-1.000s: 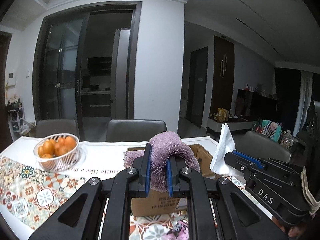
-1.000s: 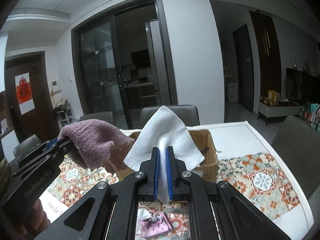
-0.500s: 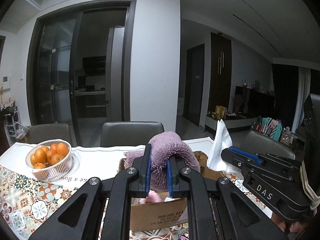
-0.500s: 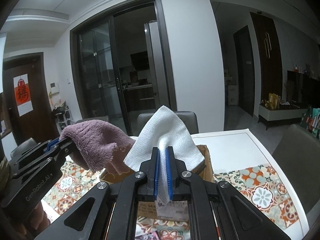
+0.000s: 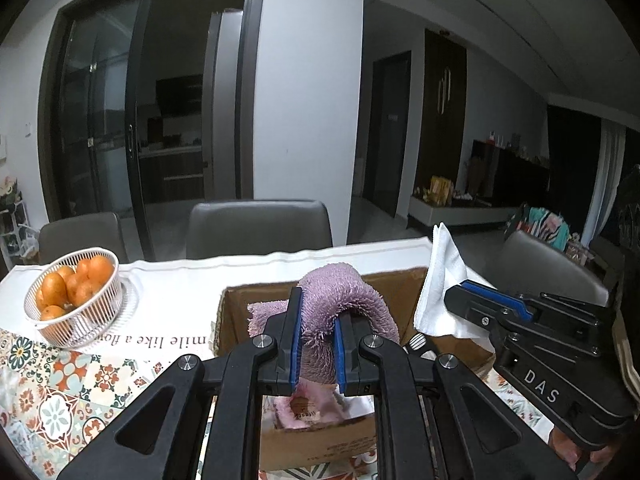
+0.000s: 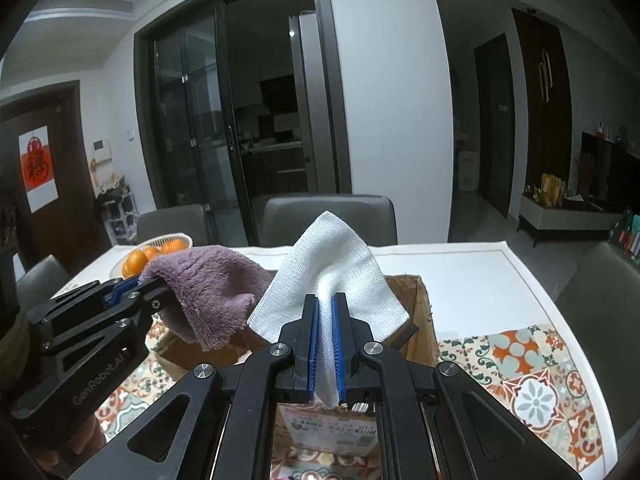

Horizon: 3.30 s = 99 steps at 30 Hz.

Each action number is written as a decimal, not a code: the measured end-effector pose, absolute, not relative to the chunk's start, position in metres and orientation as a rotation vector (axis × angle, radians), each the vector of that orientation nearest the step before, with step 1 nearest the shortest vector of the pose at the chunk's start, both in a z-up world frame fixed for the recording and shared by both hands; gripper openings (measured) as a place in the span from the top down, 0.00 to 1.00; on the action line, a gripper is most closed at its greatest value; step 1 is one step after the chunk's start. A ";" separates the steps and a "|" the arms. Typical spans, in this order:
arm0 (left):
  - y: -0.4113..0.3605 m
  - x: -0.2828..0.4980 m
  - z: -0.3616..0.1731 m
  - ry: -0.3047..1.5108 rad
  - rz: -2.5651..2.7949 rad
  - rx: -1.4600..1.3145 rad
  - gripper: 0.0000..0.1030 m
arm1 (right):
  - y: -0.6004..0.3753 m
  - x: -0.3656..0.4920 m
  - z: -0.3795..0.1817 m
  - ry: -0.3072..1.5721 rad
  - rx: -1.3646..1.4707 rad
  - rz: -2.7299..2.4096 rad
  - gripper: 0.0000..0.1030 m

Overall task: Organize soft objects
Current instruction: 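Lower both cloths into the box and open both tools, then withdraw both open tools from the box toward the tissue pack and hair tie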

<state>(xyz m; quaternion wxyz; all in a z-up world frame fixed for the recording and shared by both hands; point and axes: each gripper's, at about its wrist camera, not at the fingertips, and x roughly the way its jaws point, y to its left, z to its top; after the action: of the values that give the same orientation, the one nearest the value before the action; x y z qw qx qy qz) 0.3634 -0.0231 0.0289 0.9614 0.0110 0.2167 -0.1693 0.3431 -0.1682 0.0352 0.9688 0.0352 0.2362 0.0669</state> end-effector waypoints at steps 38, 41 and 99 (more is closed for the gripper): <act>-0.053 0.414 0.027 0.804 -0.211 0.154 0.22 | -0.201 0.376 0.034 0.631 0.160 -0.014 0.58; -0.050 0.399 0.037 0.766 -0.220 0.159 0.21 | -0.202 0.369 0.037 0.632 0.177 -0.006 0.58; 0.029 0.190 -0.054 0.563 -0.447 0.286 0.21 | -0.120 0.121 -0.060 0.675 0.232 -0.213 0.36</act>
<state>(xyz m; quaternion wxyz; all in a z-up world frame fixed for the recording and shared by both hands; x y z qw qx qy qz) 0.1898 0.0294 -0.0543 0.9261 0.1394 0.2745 -0.2181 0.1206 -0.1204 -0.0600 0.9315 0.1132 0.3296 -0.1040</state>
